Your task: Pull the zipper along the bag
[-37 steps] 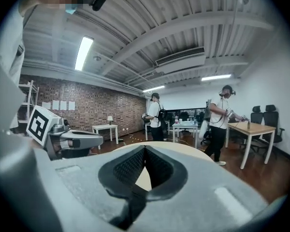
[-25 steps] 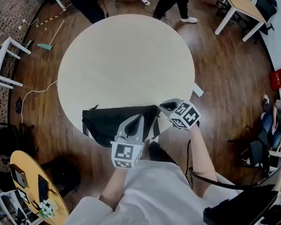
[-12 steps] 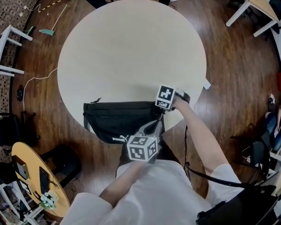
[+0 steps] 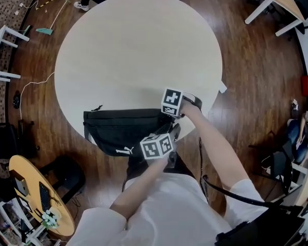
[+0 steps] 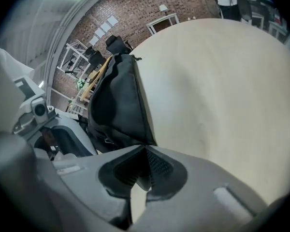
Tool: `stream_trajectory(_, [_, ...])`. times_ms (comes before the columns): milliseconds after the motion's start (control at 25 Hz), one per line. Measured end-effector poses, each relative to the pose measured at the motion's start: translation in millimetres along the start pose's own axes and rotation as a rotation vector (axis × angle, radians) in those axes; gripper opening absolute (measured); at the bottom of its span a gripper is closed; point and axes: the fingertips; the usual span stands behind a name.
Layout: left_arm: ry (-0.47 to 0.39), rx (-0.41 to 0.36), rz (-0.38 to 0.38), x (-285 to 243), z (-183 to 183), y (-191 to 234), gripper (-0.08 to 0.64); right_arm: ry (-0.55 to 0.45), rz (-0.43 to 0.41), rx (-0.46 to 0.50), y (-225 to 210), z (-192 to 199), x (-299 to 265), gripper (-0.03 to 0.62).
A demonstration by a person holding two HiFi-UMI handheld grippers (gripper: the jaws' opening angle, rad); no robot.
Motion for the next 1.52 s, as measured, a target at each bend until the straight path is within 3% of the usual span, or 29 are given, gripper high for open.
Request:
stream_trajectory(80, [0.005,0.016,-0.045,-8.7,2.5,8.2,0.275,-0.004,0.0,-0.006,0.3,-0.2,0.3,-0.009])
stream_trajectory(240, [0.0,0.048,-0.101,-27.9,7.3,20.4,0.257,-0.009,0.009,0.009,1.5,0.3,0.4,-0.009])
stream_trajectory(320, [-0.014,0.076,-0.142,-30.5,6.5,26.6,0.2,-0.004,0.013,0.013,1.2,0.0,0.2,-0.009])
stream_trajectory(440, [-0.043,0.098,-0.172,-27.4,3.0,31.9,0.05,-0.004,0.007,0.002,0.7,-0.6,1.0,-0.009])
stream_trajectory(680, [-0.013,0.064,-0.079,-10.6,7.7,18.4,0.044,-0.009,0.017,0.004,-1.3,-0.1,1.2,-0.009])
stream_trajectory(920, [0.05,-0.137,0.056,25.9,18.2,1.7,0.043,-0.027,0.085,0.025,0.2,4.4,-1.1,-0.009])
stream_trajectory(1000, [0.076,-0.165,0.089,38.9,18.0,7.2,0.043,-0.03,0.122,0.022,-1.1,2.8,-2.9,-0.009])
stream_trajectory(1240, [0.1,-0.167,0.107,76.8,-1.2,40.6,0.041,0.054,0.234,0.043,-1.8,2.9,-3.3,-0.009])
stream_trajectory(1400, [0.108,-0.243,0.133,101.1,-8.9,63.8,0.041,0.074,0.28,-0.03,-4.2,4.2,-4.3,-0.009])
stream_trajectory(1520, [0.096,-0.24,0.146,118.2,-13.9,82.0,0.041,0.079,0.308,-0.077,-5.8,7.9,-3.4,-0.009])
Point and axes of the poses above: the fingertips, and each gripper's own axes: x backward along the fingers, y to its left, z out of its underside, and after that the axes turned 6 degrees about -y, right-handed
